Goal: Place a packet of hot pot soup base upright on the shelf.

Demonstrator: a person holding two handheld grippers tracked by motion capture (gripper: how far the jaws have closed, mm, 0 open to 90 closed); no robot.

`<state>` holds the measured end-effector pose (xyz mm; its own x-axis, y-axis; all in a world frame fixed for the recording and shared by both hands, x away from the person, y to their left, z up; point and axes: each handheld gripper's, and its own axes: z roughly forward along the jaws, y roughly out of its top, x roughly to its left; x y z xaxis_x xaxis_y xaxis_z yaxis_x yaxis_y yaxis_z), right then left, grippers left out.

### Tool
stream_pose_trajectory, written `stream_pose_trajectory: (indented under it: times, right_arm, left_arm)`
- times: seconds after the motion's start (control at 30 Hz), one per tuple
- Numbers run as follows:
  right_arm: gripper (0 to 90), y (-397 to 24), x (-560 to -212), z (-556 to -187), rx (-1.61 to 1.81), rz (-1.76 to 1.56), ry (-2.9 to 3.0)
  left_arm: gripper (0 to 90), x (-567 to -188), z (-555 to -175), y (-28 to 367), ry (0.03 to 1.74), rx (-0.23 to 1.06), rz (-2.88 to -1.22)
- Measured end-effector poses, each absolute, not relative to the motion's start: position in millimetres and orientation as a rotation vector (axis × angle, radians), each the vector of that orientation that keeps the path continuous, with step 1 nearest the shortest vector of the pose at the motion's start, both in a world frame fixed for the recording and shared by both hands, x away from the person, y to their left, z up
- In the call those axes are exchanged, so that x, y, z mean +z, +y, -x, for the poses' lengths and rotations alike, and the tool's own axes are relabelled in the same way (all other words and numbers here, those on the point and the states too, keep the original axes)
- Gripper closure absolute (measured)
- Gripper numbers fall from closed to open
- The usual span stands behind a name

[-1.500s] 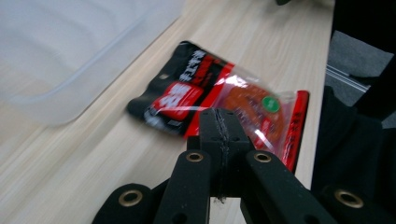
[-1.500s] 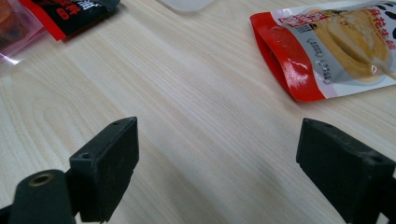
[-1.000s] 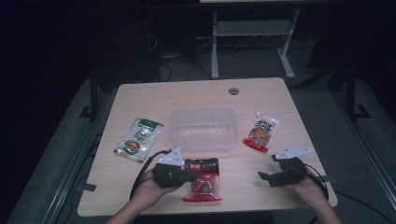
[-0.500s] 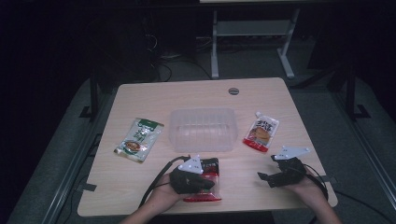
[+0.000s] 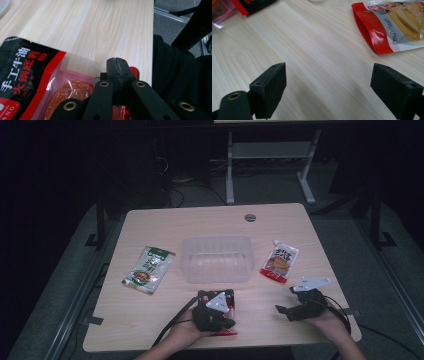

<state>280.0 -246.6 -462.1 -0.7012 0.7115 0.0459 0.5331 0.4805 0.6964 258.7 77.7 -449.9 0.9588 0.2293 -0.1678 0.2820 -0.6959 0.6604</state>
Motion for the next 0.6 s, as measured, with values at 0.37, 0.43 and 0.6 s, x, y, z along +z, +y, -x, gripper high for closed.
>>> stream_pose_trajectory:
  times: [0.37, 0.43, 0.6]
  right_arm:
    - [12.9, -246.6, -462.2, -279.6, 1.035, -1.069, 2.483]
    - [12.9, -246.6, -462.2, -279.4, 1.037, -1.069, 2.482]
    - [12.9, -246.8, -462.2, -279.4, 1.036, -1.073, 2.482]
  left_arm:
    - [89.7, -451.0, -257.9, 79.3, 0.363, -0.092, -2.385]
    - [89.7, -450.6, -257.9, 80.3, 0.360, -0.088, -2.391]
    - [89.7, -450.1, -257.8, 82.2, 0.370, -0.089, -2.393]
